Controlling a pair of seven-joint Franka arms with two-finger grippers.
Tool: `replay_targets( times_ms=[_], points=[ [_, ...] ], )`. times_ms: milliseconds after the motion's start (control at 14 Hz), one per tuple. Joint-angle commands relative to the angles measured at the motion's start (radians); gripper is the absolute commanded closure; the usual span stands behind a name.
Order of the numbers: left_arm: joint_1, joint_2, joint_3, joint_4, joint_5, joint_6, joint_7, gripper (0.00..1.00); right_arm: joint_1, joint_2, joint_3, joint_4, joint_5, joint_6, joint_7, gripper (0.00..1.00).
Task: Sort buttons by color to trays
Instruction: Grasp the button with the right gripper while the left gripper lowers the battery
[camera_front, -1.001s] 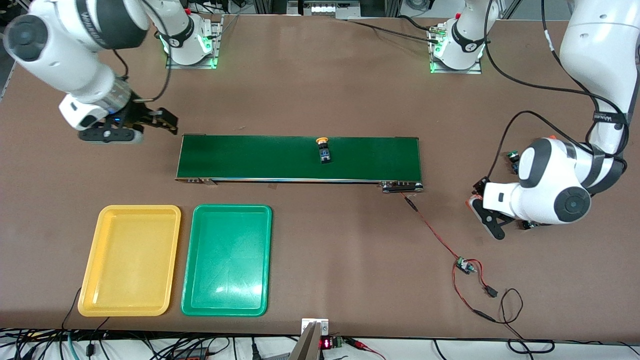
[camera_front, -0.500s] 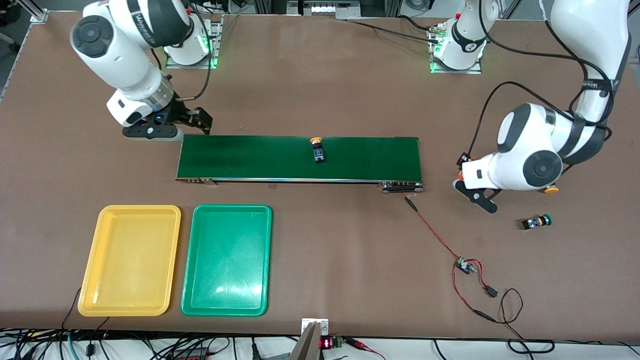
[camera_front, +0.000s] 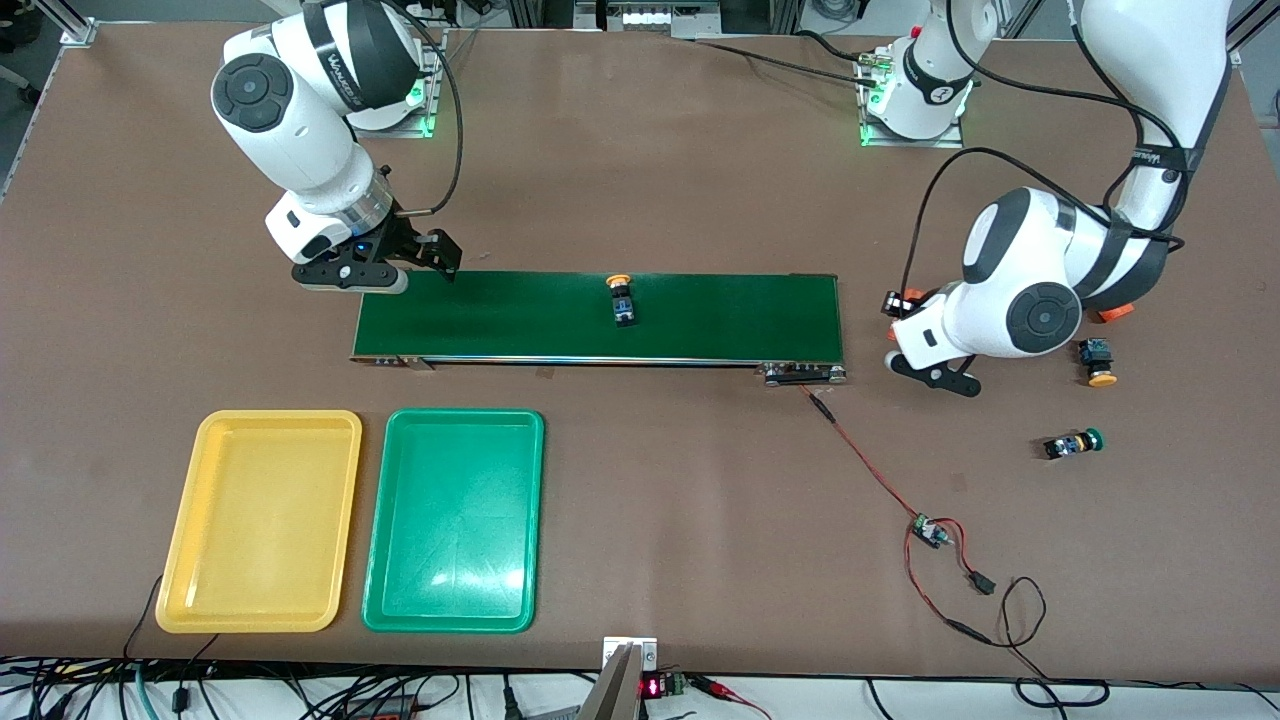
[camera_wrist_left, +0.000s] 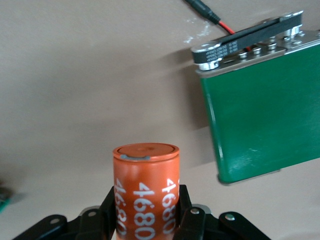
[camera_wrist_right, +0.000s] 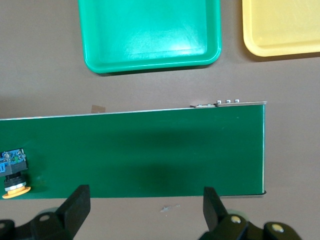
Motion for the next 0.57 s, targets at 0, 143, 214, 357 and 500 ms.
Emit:
replay_targets(
  times_ms=[0,143,214,357,500],
  points=[
    [0.012,-0.030,-0.007,-0.025,-0.042,0.009,-0.021,1.00,0.013,0.002,0.007,0.000,-0.030,0.010,0.020,0.00],
    [0.016,-0.034,-0.009,-0.024,-0.042,0.007,-0.023,1.00,0.041,0.030,0.007,0.006,-0.084,0.011,0.112,0.00],
    [0.016,-0.036,-0.009,-0.016,-0.043,0.006,-0.023,1.00,0.068,0.044,0.007,0.008,-0.121,0.021,0.175,0.00],
    [0.016,-0.034,-0.007,-0.005,-0.042,0.011,-0.021,1.00,0.091,0.068,0.007,0.009,-0.161,0.039,0.212,0.00],
    [0.014,-0.028,-0.004,0.008,-0.039,0.011,-0.009,1.00,0.105,0.091,0.007,0.010,-0.159,0.065,0.212,0.00]
  ],
)
